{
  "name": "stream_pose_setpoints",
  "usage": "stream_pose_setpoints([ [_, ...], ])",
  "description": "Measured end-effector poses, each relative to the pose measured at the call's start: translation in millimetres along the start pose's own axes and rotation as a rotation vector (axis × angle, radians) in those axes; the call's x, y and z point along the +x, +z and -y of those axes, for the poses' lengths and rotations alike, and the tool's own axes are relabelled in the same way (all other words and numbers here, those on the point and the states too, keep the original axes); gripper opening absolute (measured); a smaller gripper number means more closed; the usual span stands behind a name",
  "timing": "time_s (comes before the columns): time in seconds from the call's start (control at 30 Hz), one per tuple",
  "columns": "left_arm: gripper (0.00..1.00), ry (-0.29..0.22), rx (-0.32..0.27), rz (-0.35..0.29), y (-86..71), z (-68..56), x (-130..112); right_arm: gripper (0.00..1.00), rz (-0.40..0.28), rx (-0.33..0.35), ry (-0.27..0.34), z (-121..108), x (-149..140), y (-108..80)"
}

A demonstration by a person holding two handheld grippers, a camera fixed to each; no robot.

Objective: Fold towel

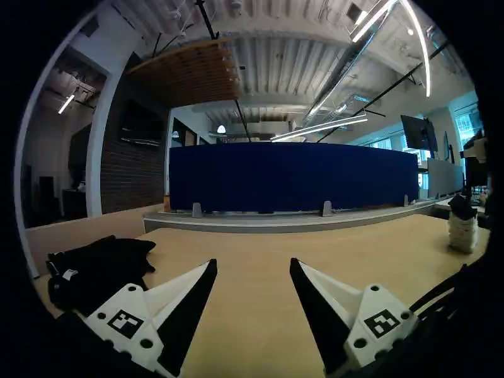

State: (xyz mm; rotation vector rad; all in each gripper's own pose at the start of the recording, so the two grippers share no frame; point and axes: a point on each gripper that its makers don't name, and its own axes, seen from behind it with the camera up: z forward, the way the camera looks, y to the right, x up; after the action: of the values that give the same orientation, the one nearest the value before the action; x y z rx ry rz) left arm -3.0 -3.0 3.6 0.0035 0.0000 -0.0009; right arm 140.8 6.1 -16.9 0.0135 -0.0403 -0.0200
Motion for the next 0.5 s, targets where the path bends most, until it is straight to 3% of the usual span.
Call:
stream_pose_setpoints([
  [0.5, 0.85, 0.000, 0.000, 0.000, -0.3, 0.4, 0.0, 1.00, -0.007, -0.014, -0.012, -13.9, -47.6, 6.3],
])
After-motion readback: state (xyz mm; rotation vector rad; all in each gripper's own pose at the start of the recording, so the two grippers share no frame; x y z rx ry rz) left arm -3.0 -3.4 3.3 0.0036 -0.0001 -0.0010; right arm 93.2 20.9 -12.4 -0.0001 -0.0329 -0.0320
